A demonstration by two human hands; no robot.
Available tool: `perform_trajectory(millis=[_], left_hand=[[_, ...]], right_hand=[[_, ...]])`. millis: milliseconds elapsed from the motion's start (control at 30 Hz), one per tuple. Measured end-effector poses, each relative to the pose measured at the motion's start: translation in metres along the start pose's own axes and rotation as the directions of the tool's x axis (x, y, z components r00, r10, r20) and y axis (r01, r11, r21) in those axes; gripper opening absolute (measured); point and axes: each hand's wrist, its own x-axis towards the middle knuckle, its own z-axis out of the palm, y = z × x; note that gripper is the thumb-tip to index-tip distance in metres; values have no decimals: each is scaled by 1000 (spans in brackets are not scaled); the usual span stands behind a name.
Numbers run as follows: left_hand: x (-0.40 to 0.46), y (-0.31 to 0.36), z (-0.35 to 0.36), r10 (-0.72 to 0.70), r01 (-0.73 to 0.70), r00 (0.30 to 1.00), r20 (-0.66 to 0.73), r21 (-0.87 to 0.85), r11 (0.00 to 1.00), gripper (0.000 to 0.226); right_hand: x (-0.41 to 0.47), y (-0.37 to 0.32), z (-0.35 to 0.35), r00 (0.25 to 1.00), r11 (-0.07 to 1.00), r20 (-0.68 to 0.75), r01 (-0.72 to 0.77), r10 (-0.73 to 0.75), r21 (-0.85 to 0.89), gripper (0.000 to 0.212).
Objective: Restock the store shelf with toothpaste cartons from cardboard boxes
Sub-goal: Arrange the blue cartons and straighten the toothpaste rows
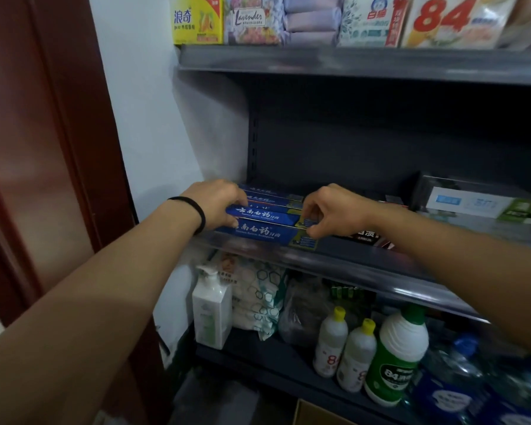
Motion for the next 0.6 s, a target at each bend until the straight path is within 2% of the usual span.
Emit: perform_trajectory(millis=[167, 600], left_hand=[[22, -19, 6, -7, 8, 1000, 12, -89, 996, 49], [74, -45, 35, -46, 50, 998, 45, -98, 994, 48]], right_hand=[[12, 16, 3, 999, 999, -34, -38, 39, 22, 31], [66, 35, 25, 996, 998, -60, -60, 62, 36, 34]])
